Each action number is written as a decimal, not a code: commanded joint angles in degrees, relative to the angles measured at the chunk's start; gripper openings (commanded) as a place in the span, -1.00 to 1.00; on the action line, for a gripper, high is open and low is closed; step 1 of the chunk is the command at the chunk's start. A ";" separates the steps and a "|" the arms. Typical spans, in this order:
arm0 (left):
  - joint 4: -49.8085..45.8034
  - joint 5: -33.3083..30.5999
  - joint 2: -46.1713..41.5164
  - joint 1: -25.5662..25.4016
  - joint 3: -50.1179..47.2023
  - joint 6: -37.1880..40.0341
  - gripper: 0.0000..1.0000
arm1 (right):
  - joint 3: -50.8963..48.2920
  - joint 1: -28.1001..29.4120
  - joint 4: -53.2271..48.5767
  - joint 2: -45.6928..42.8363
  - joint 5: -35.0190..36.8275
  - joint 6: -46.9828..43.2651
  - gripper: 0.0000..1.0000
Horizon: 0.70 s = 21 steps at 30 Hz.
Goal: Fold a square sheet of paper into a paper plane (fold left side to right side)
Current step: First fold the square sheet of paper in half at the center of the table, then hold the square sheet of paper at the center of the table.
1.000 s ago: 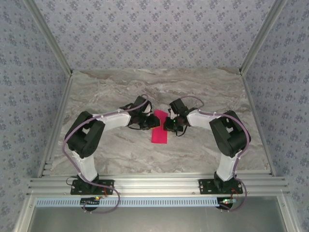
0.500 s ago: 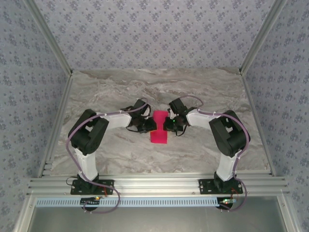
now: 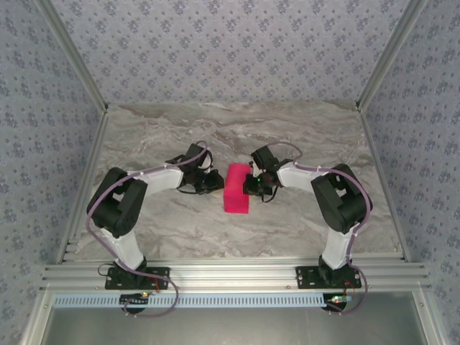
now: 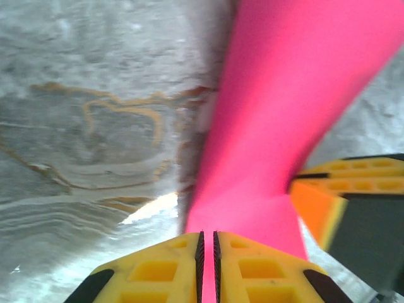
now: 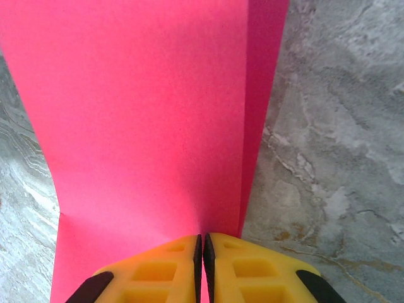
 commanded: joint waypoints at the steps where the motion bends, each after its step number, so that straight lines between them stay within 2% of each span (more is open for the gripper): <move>1: 4.11 4.32 0.11 -1.72 2.18 -0.64 -0.72 | -0.31 0.29 -5.37 2.54 2.79 -0.85 -0.69; 10: 3.37 0.87 9.22 -4.04 5.80 -1.70 -0.70 | -0.24 0.33 -4.90 1.98 2.07 -0.86 -0.69; 16: 2.18 -1.39 9.80 -4.76 3.53 -1.60 -0.69 | -0.69 0.18 -1.74 -0.02 -0.29 -1.09 -0.69; 21: 1.19 -3.02 9.23 -5.16 1.37 -1.64 -0.70 | 0.72 -1.77 1.94 -3.83 -5.55 -1.77 -0.69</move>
